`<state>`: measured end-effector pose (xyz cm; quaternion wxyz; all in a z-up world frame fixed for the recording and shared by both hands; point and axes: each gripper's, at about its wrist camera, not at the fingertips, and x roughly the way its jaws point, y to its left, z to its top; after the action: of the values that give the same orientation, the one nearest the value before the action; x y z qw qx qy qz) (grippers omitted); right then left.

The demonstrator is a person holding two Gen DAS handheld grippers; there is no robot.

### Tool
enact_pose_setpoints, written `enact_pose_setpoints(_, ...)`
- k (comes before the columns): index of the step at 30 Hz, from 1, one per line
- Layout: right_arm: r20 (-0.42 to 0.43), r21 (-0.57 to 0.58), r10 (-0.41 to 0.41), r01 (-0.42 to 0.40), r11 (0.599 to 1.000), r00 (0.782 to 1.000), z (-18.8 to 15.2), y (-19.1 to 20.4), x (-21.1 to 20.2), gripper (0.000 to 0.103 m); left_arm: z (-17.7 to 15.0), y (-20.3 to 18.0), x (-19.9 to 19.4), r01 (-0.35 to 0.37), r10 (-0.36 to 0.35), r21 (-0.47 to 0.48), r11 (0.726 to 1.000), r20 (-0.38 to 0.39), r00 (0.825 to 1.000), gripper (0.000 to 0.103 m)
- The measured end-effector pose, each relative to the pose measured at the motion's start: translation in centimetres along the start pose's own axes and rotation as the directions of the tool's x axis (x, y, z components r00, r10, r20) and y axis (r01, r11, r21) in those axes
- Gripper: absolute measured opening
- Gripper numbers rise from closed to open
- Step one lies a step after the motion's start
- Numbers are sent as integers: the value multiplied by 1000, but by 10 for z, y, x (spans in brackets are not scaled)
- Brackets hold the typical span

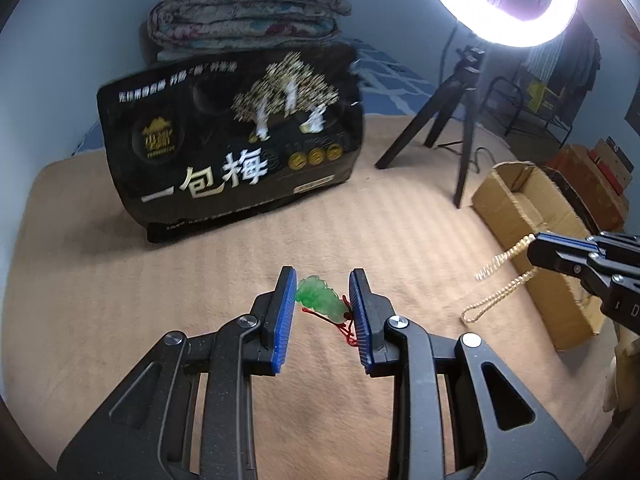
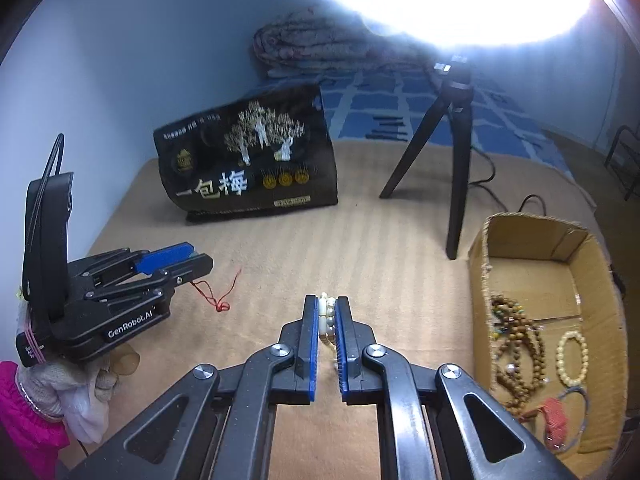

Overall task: Organize jewelry
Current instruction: 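Carry jade pendant with left tool while right tool carries pearl necklace over box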

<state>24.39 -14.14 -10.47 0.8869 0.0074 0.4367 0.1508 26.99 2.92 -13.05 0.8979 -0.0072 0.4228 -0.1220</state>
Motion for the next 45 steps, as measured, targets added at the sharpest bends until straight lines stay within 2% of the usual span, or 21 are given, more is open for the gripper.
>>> enact_pose_setpoints(12, 78, 29, -40, 38, 999, 996, -6, -23, -60, 5, 8, -54, -44, 69, -72, 47, 996, 49, 996, 27)
enact_pose_setpoints(21, 134, 56, -90, 83, 995, 987, -12, -54, -100, 5, 11, -101, -62, 125, -131, 87, 988, 70, 989, 27)
enact_pose_setpoints(34, 165, 118, -177, 158, 980, 970, -22, -112, -130, 5, 14, -183, -56, 226, -236, 147, 963, 55, 970, 27)
enact_pose_setpoints(45, 138, 150, -227, 206, 967, 964, -29, -148, -125, 5, 15, -223, -42, 258, -268, 175, 950, 36, 963, 27)
